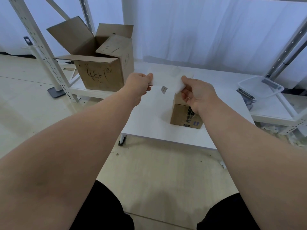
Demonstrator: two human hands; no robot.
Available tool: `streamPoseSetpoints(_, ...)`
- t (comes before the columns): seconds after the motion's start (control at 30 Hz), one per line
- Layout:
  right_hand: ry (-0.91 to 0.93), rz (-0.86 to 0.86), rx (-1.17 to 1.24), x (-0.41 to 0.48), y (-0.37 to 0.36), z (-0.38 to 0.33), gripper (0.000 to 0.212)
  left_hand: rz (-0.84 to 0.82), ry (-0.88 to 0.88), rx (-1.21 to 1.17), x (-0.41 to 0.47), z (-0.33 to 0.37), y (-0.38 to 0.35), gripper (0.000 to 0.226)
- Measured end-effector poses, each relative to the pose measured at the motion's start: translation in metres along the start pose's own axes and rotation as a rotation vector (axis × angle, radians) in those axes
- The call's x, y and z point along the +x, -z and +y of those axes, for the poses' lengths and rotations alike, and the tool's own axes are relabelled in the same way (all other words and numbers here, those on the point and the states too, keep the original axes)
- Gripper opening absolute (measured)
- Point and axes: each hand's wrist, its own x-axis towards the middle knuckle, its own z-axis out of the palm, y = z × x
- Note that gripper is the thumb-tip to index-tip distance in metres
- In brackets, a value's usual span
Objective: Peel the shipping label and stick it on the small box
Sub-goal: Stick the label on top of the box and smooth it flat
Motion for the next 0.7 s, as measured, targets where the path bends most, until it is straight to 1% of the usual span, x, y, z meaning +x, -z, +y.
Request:
streamPoseSetpoints(0.13, 0.006, 0.007, -0.011, 0.0, 0.002, 0.0, 0.015, 0.044, -0.051, 0.023, 0.003, -0.003, 0.001, 0.027)
streamPoseSetpoints(0.33, -0.001, -0.022, -0.073, 0.001, 0.009, 0.0, 0.015, -0.024, -0.109, 0.064, 0.005, -0.013, 0.011, 0.025)
streamPoseSetpoints(0.53, 0.065, -0.15, -0.022, -0.002, 0.017, -0.007, 0.009, -0.335, -0.037, -0.13, 0.005, -0.013, 0.026, 0.011)
streamPoseSetpoints(0.63, 0.065, -0.213, -0.01, -0.004, 0.017, -0.009, 0.008, -0.414, -0.008, -0.203, 0.002, -0.006, 0.026, 0.01)
streamPoseSetpoints(0.7, 0.059, -0.237, -0.004, -0.005, 0.015, -0.008, 0.007, -0.447, -0.007, -0.148, 0.0, -0.002, 0.023, 0.012)
